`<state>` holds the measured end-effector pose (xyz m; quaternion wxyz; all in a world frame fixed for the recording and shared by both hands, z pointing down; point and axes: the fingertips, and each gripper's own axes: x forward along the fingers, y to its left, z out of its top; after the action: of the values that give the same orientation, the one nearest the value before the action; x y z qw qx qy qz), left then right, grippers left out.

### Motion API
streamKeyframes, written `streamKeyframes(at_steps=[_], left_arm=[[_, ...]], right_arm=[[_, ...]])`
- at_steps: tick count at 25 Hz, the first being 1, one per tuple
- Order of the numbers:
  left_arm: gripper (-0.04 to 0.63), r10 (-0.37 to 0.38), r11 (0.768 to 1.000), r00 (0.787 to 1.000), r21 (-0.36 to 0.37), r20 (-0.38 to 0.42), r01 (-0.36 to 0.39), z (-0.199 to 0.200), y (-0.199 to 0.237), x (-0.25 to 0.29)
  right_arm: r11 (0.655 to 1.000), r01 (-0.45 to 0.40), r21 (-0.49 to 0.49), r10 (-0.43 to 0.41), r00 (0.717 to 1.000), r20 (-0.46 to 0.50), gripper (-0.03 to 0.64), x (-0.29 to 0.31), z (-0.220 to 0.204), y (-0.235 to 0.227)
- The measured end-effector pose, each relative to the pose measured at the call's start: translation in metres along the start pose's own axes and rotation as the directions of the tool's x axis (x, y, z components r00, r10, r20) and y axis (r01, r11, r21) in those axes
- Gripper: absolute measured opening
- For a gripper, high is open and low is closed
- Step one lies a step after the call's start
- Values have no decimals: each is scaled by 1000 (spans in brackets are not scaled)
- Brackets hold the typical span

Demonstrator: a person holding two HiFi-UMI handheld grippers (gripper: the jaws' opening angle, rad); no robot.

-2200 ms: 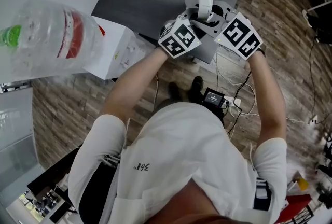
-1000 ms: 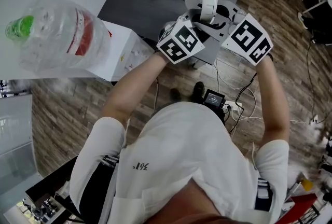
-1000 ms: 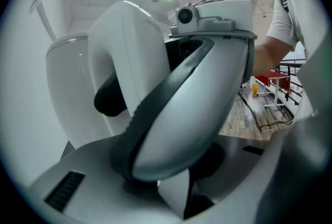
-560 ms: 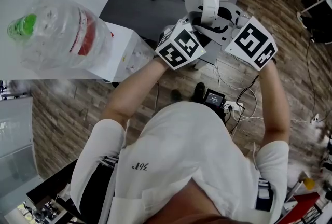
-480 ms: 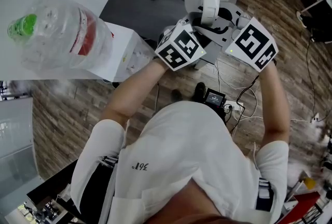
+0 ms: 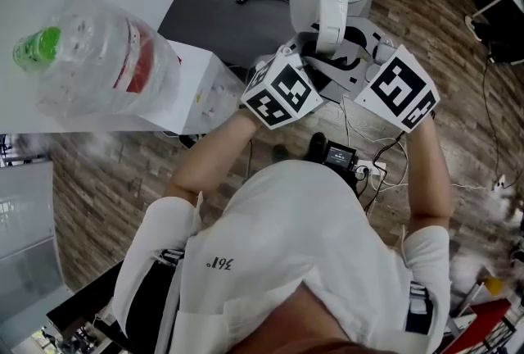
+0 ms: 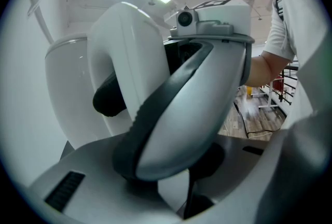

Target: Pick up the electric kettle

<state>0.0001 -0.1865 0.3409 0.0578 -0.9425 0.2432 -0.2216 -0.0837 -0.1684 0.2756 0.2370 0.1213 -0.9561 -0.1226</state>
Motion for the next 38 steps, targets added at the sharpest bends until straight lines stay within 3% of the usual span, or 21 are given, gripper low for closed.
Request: streamKeyframes(at_steps=[15,20,28,38], left_arm=[[104,-50,999,999,3,4,50,-5,-32,-27],[104,-61,998,998,7,-2,61,-8,-42,-38],[104,-90,996,996,0,-25,90,-17,-64,-49],[104,-58,998,996,-36,-65,56,-5,-100,-31]], right_arm=[[999,21,30,-21,1000,10,169,-1,11,36],[1000,8,-19,-8,1000,-9,169,-1,15,50],[1000,9,25,-9,1000,-10,169,-2,13,72],[998,-53,42,52,999,15,169,-39,-3,89]])
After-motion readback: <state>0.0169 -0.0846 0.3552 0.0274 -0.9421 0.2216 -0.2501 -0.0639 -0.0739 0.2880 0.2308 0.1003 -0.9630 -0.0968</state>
